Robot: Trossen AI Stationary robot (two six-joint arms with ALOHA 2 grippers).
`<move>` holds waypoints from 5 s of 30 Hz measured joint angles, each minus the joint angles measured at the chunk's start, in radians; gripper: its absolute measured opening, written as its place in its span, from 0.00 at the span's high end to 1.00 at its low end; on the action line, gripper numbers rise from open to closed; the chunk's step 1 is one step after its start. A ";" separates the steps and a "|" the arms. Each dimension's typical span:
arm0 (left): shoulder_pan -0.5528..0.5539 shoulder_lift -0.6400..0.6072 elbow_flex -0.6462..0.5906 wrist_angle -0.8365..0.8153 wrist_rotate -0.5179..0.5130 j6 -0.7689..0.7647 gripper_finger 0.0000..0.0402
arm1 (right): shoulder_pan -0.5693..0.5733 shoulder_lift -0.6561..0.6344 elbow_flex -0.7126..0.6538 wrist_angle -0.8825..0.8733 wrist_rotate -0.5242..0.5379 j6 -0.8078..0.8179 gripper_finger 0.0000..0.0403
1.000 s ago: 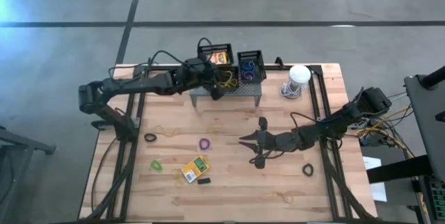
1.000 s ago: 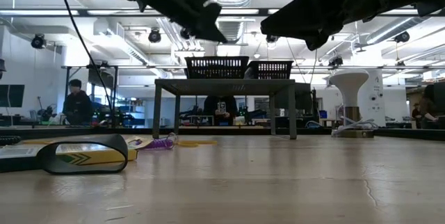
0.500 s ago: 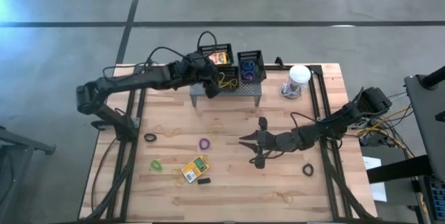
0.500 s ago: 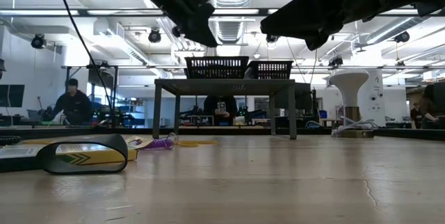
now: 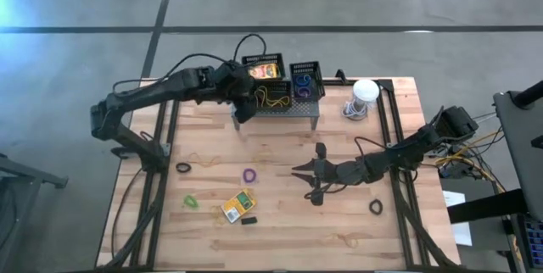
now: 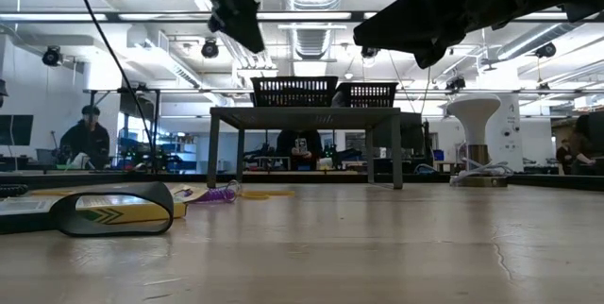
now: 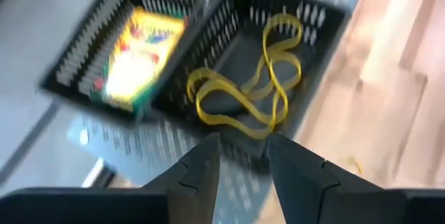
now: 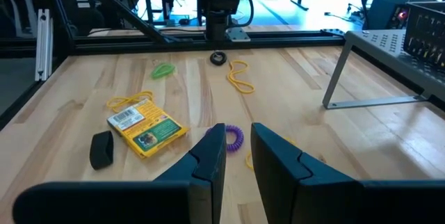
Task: Pick & Place Office Desk Supplies
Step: Put the violet spring keychain into the right black bin
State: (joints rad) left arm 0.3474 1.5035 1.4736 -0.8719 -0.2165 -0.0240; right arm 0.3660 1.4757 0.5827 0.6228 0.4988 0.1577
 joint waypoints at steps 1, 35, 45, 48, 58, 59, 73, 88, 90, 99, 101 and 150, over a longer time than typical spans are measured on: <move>-0.005 -0.004 0.003 -0.038 0.000 -0.017 0.69 | 0.000 0.000 0.000 0.000 0.000 0.000 0.84; -0.459 -0.172 -1.191 1.324 0.123 -0.277 0.69 | -0.004 0.000 -0.003 0.017 0.001 -0.004 0.84; -0.482 0.007 -1.115 1.340 0.025 -0.240 0.69 | -0.016 0.000 -0.003 0.037 0.001 -0.002 0.84; -0.482 0.066 -1.066 1.293 0.025 -0.240 0.69 | -0.016 0.000 -0.003 0.039 0.001 0.000 0.84; -0.488 0.161 -0.937 1.091 0.028 -0.220 0.74 | -0.016 0.000 -0.003 0.040 0.001 0.000 0.84; -0.491 0.157 -0.930 1.083 0.033 -0.201 0.78 | -0.016 0.000 -0.004 0.040 0.001 0.000 0.84; -0.523 0.147 -0.801 1.135 -0.068 -0.141 0.94 | -0.028 0.219 -0.016 0.165 0.000 0.101 0.84; -0.616 0.147 -0.712 1.183 -0.335 0.023 0.94 | -0.114 0.433 -0.002 0.568 -0.006 0.228 0.63; -0.628 0.147 -0.707 1.186 -0.362 0.037 0.94 | -0.115 0.433 0.010 0.558 -0.019 0.228 0.60; -0.646 0.146 -0.692 1.194 -0.393 0.055 0.94 | -0.120 0.441 0.113 0.440 -0.139 0.147 0.58; -0.646 0.146 -0.692 1.192 -0.398 0.054 0.94 | -0.121 0.439 0.135 0.393 -0.136 0.133 0.59; -0.673 0.020 -0.884 1.332 -0.377 -0.157 0.63 | -0.779 0.006 0.773 -1.266 -0.351 0.096 0.92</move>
State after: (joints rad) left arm -0.3258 1.5234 0.5892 0.4603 -0.5934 -0.1806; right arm -0.4129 1.4822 1.3554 -0.6430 0.1475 0.2535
